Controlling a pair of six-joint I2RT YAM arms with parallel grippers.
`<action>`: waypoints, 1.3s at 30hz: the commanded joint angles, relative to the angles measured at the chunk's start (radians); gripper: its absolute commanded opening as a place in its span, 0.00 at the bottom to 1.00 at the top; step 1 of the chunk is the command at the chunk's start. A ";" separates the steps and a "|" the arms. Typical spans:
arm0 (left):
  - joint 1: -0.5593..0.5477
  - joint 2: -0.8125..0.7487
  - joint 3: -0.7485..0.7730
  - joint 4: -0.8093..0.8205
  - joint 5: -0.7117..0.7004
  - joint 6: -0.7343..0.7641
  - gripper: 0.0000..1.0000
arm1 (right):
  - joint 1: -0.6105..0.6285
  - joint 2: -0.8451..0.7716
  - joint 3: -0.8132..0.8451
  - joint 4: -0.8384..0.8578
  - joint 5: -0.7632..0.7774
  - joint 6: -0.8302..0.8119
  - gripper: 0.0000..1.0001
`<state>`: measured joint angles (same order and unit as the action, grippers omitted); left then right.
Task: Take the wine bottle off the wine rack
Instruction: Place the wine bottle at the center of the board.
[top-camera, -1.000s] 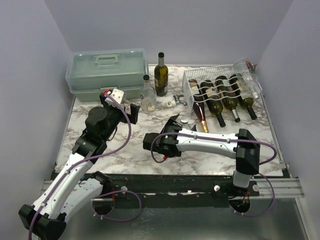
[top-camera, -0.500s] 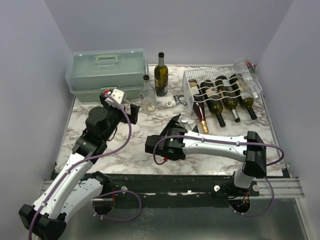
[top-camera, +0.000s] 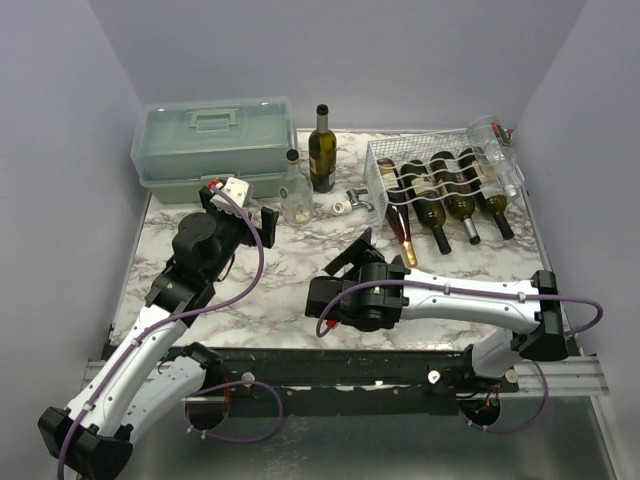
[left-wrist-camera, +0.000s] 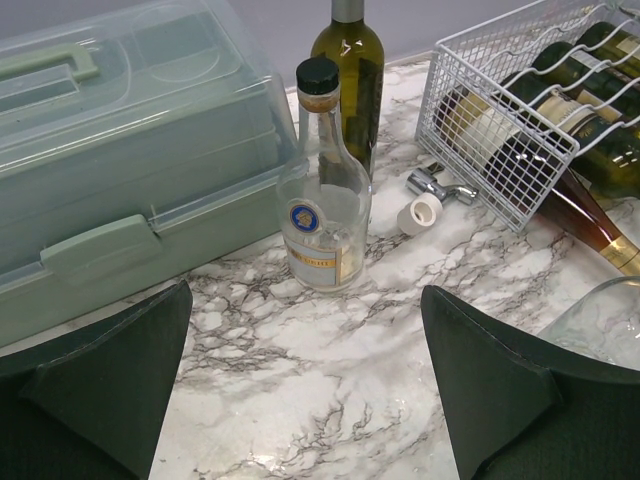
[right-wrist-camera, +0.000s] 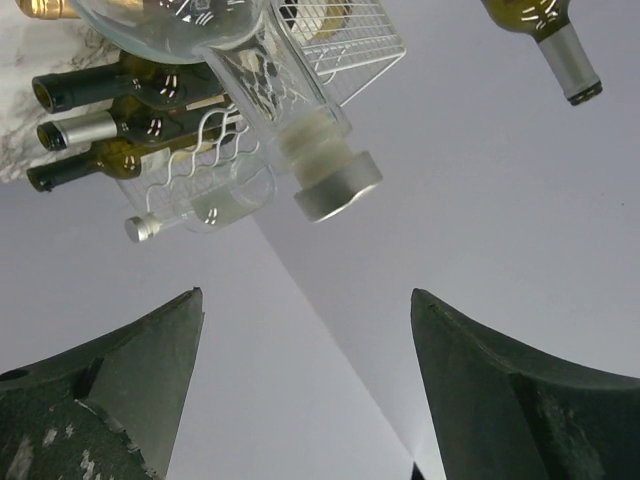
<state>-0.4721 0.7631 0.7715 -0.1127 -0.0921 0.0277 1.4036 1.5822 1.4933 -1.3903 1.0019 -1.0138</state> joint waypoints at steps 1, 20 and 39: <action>0.007 0.001 -0.012 0.018 -0.015 0.012 0.99 | 0.016 -0.039 0.028 -0.032 -0.034 0.103 0.86; 0.006 0.013 -0.012 0.018 -0.025 0.020 0.99 | -0.010 -0.134 0.117 -0.019 -0.103 0.241 1.00; 0.007 0.029 -0.015 0.018 -0.009 0.006 0.99 | -0.490 -0.090 0.673 0.003 -0.556 0.509 1.00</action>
<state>-0.4721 0.7845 0.7692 -0.1127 -0.0982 0.0353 0.9886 1.5181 2.1456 -1.4010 0.6075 -0.6003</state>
